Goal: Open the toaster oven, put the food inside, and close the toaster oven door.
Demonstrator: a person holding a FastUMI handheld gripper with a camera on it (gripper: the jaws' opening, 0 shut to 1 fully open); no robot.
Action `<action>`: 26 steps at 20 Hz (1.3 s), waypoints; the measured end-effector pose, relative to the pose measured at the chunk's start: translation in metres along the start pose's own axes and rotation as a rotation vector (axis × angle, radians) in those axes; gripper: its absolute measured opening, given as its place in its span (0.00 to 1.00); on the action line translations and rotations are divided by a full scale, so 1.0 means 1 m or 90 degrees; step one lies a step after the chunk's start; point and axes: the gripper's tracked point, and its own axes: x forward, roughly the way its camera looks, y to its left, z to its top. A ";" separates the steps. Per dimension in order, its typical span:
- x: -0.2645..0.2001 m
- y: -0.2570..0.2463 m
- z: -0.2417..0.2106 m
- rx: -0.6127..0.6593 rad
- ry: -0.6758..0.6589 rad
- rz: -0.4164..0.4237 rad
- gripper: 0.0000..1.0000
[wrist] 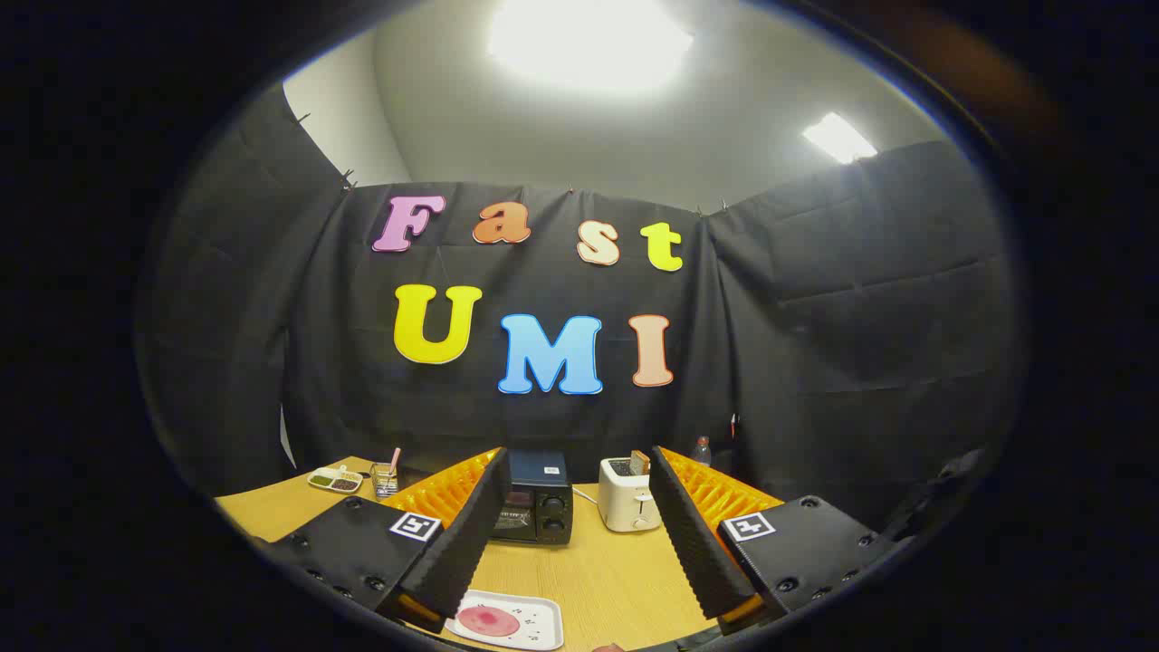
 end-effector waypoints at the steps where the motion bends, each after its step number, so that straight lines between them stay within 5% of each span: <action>1: -0.002 0.001 0.000 0.006 0.002 0.001 0.97; 14: -0.001 0.016 0.004 0.035 0.003 0.015 0.97; 26: 0.071 0.071 0.009 0.065 -0.005 0.043 0.97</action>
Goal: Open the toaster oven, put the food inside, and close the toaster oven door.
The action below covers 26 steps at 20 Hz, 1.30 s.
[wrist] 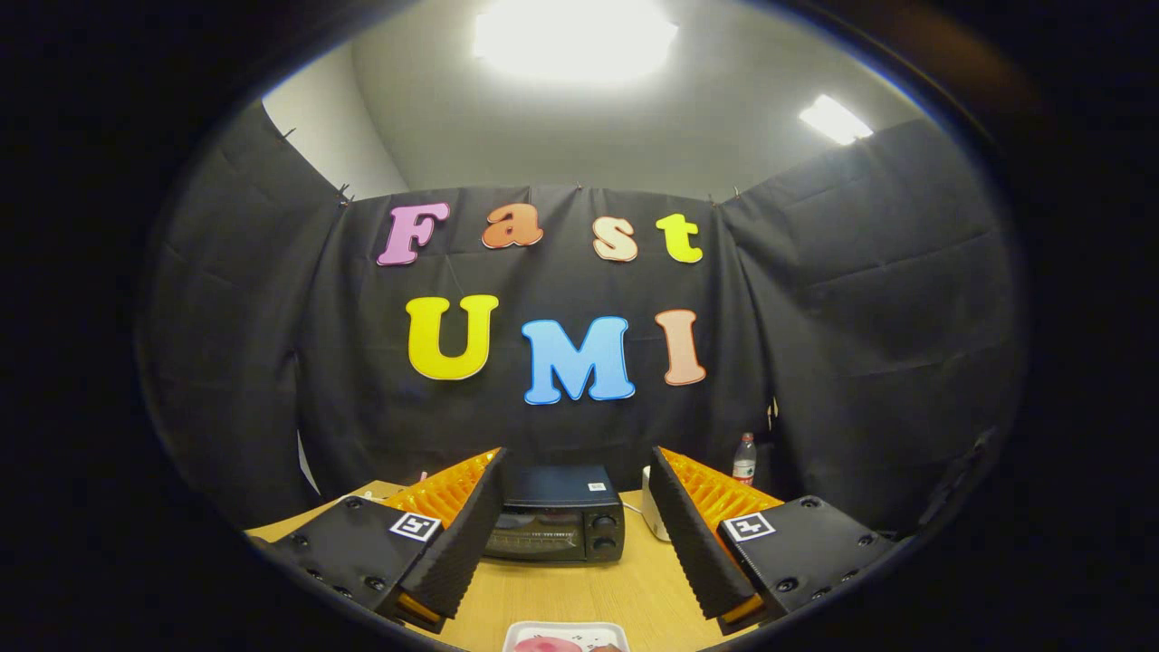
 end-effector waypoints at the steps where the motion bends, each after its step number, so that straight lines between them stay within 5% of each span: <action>1: 0.009 0.006 -0.001 0.003 0.000 0.003 0.97; 26: 0.188 0.097 -0.141 -0.008 0.132 0.064 0.98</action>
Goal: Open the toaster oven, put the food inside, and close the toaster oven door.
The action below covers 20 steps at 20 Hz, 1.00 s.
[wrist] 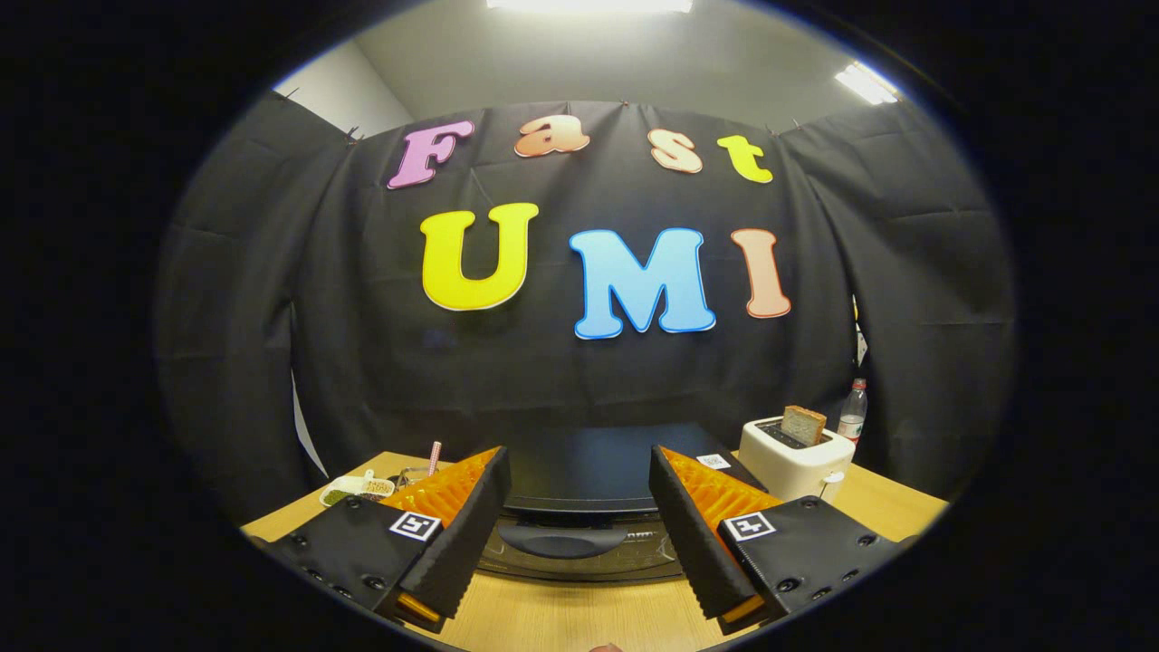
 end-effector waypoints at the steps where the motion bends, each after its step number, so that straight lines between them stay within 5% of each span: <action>1: 0.006 0.000 -0.005 0.000 0.008 0.000 0.98; 20: 0.047 0.005 -0.081 -0.007 0.109 -0.032 0.97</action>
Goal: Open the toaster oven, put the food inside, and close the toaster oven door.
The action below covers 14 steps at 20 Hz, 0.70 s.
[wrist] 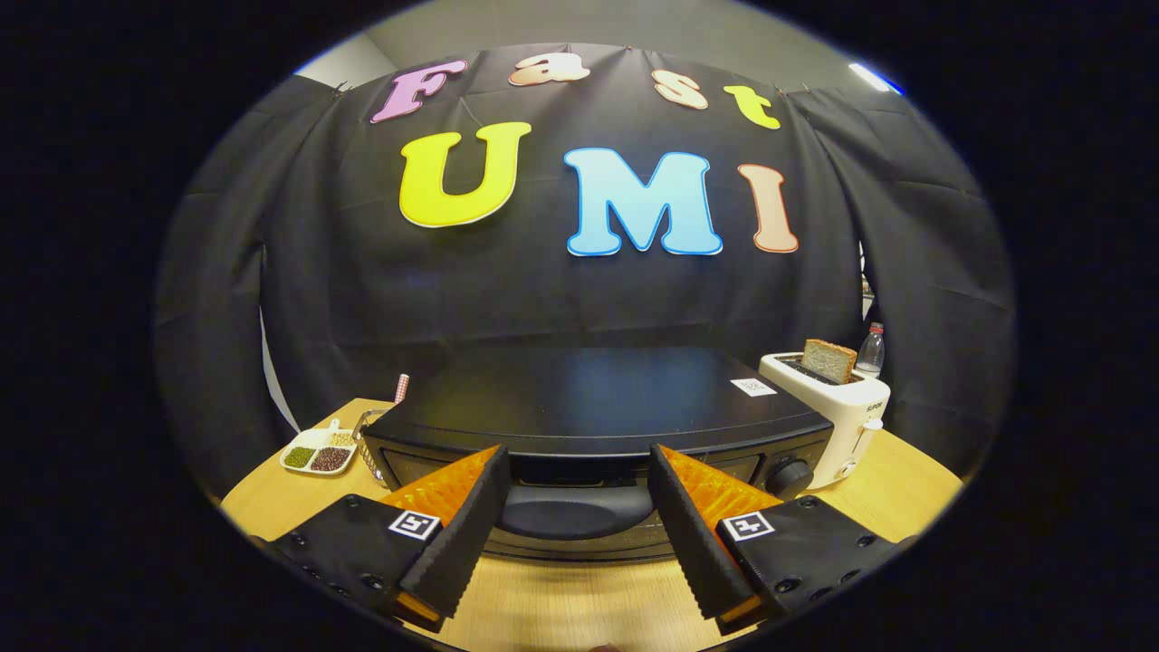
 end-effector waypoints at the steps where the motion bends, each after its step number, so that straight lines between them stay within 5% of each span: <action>1: -0.001 0.000 0.000 -0.001 -0.003 0.001 0.97; 14: -0.058 0.002 -0.044 -0.017 -0.002 0.027 0.98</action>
